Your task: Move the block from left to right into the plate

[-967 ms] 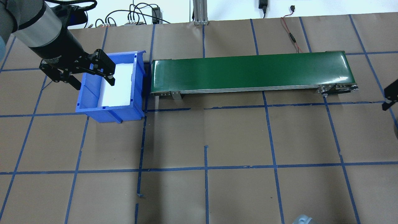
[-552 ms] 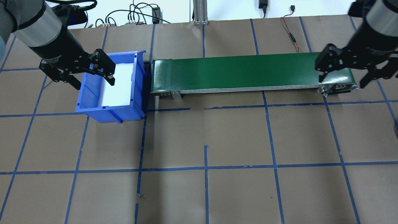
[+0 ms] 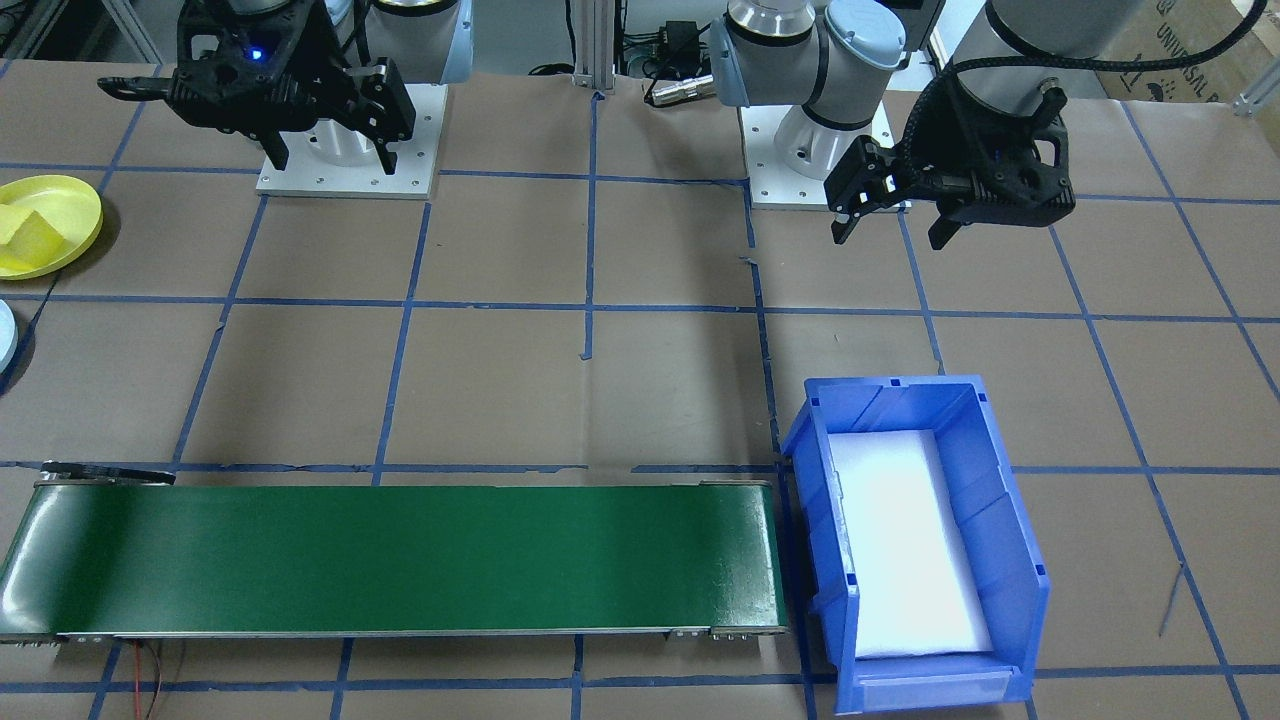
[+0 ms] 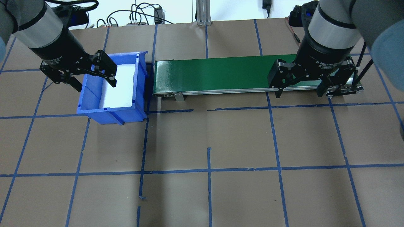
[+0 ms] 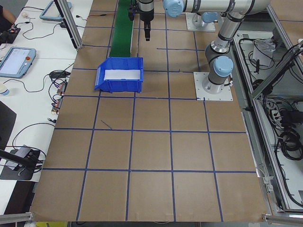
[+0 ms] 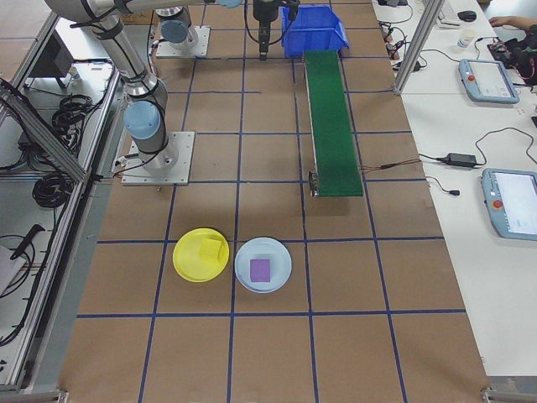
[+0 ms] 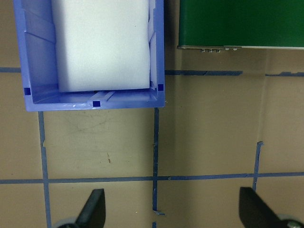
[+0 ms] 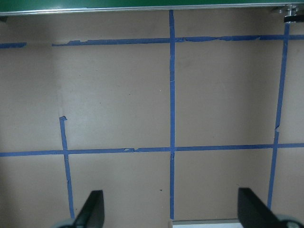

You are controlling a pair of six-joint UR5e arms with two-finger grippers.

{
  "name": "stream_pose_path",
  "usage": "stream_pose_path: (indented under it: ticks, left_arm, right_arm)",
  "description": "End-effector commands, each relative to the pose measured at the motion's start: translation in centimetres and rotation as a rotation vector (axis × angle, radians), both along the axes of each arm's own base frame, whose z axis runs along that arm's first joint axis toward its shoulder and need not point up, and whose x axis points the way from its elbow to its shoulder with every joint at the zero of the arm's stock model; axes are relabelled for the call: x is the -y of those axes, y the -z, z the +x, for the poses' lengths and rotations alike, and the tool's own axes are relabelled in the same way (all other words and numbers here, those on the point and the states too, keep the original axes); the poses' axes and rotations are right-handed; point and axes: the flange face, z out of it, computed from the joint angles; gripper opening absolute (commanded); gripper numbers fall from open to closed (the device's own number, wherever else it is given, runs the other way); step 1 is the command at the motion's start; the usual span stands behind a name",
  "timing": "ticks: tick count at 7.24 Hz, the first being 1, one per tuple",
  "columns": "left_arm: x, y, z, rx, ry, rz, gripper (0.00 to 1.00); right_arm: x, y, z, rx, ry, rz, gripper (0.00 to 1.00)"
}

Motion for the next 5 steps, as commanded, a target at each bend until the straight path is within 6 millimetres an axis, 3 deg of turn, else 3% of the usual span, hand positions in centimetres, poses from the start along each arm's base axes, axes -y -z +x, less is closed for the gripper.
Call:
stream_pose_path:
  ticks: [1, 3, 5]
  left_arm:
    - [0.0, 0.0, 0.0, 0.000, 0.000, 0.001, 1.00]
    - [-0.1, 0.3, 0.0, -0.002, -0.002, 0.007, 1.00]
    - [-0.1, 0.3, -0.1, -0.001, 0.001, 0.007, 1.00]
  right_arm:
    - [1.7, 0.2, -2.5, 0.020, 0.034, 0.000, 1.00]
    - [3.1, -0.1, -3.4, 0.038, 0.051, -0.062, 1.00]
    - [3.2, -0.1, -3.5, 0.052, 0.052, -0.093, 1.00]
